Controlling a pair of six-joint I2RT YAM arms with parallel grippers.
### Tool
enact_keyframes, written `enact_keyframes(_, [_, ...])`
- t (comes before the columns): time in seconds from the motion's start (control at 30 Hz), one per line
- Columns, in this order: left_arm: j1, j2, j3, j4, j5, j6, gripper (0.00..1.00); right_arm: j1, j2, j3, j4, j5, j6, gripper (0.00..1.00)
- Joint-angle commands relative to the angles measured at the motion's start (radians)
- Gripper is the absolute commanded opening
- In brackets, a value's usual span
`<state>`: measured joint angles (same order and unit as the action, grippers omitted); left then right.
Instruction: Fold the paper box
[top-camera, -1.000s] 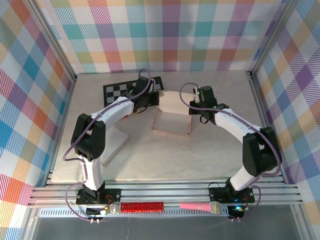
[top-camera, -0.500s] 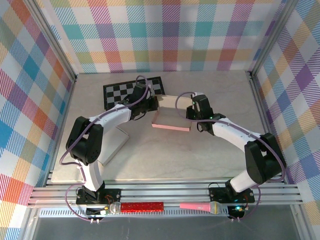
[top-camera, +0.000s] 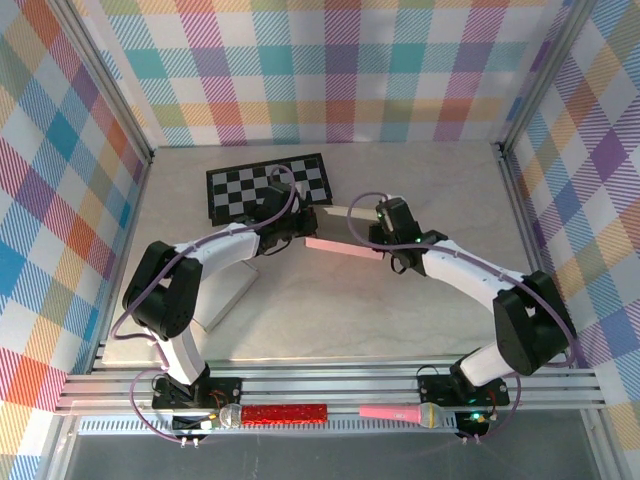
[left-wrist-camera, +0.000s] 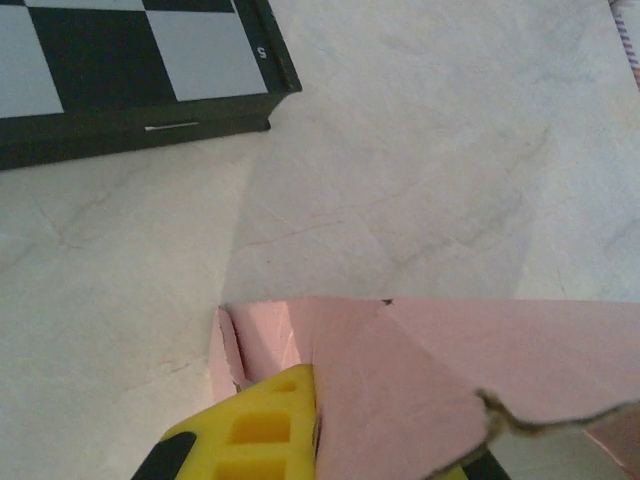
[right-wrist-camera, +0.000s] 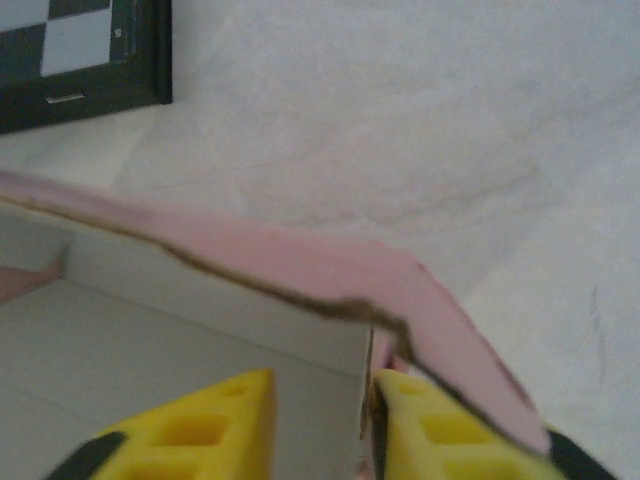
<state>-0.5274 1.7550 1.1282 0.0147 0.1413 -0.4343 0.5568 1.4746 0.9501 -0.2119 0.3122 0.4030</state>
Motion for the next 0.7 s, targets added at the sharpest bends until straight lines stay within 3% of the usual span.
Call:
enact_keyframes(0.0, [-0.02, -0.02, -0.028, -0.04, 0.034, -0.018, 0.03, 0.009, -0.072, 0.103, -0.227, -0.123, 0.156, 0.5])
enact_keyframes(0.1, [-0.025, -0.02, -0.028, -0.045, 0.025, -0.018, 0.02, 0.009, -0.116, 0.133, -0.343, -0.254, 0.302, 0.62])
enact_keyframes(0.27, [-0.04, -0.016, -0.028, -0.044, 0.012, -0.022, 0.02, 0.011, -0.165, 0.12, -0.437, -0.482, 0.561, 0.63])
enact_keyframes(0.47, [-0.054, -0.022, -0.046, -0.032, -0.005, -0.033, 0.02, -0.003, -0.308, 0.093, -0.428, -0.47, 0.749, 0.64])
enact_keyframes(0.67, [-0.067, -0.032, -0.053, -0.034, -0.011, -0.032, 0.02, -0.062, -0.22, 0.295, -0.61, -0.507, 0.737, 0.62])
